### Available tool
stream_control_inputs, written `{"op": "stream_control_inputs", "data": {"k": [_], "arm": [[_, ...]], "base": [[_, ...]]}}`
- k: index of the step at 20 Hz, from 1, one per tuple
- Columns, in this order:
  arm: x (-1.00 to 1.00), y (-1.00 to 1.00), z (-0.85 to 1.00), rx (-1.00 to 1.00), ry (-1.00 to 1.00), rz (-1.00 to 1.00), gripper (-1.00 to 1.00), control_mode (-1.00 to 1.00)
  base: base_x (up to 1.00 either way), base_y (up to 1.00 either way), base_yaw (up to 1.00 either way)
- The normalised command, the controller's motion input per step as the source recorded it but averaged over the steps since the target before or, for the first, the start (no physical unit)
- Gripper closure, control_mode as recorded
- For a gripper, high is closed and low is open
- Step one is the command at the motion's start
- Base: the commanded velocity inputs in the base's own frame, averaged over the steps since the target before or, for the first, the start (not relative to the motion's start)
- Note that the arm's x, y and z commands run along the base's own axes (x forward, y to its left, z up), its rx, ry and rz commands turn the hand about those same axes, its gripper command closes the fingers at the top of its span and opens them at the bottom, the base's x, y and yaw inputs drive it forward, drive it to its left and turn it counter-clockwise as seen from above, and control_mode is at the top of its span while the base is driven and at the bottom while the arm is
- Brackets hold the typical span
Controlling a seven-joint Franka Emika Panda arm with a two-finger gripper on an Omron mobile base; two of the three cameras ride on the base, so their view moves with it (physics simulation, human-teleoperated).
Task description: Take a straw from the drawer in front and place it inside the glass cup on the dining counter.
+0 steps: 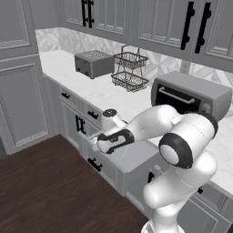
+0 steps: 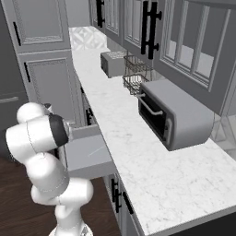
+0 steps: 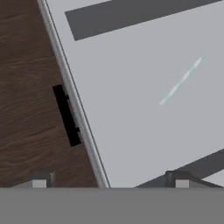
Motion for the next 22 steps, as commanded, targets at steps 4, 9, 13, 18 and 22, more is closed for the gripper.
{"op": "stream_control_inputs", "data": {"k": [4,9,13,18,22], "arm": [[0.8,-0.46,-0.01,0.1,0.08,0.0,-1.0,-1.0],[0.65,-0.11,-0.44,0.0,0.02,0.0,-1.0,-1.0],[0.44,0.0,-0.57,0.0,0.0,0.0,-1.0,-1.0],[0.17,0.0,-0.72,0.0,0.0,0.0,-1.0,-1.0],[0.01,0.11,-0.53,0.01,0.0,0.0,-1.0,-1.0]], "base": [[0.0,0.0,0.0],[0.0,0.0,0.0],[0.0,0.0,0.0],[0.0,0.0,0.0],[0.0,0.0,0.0]]}}
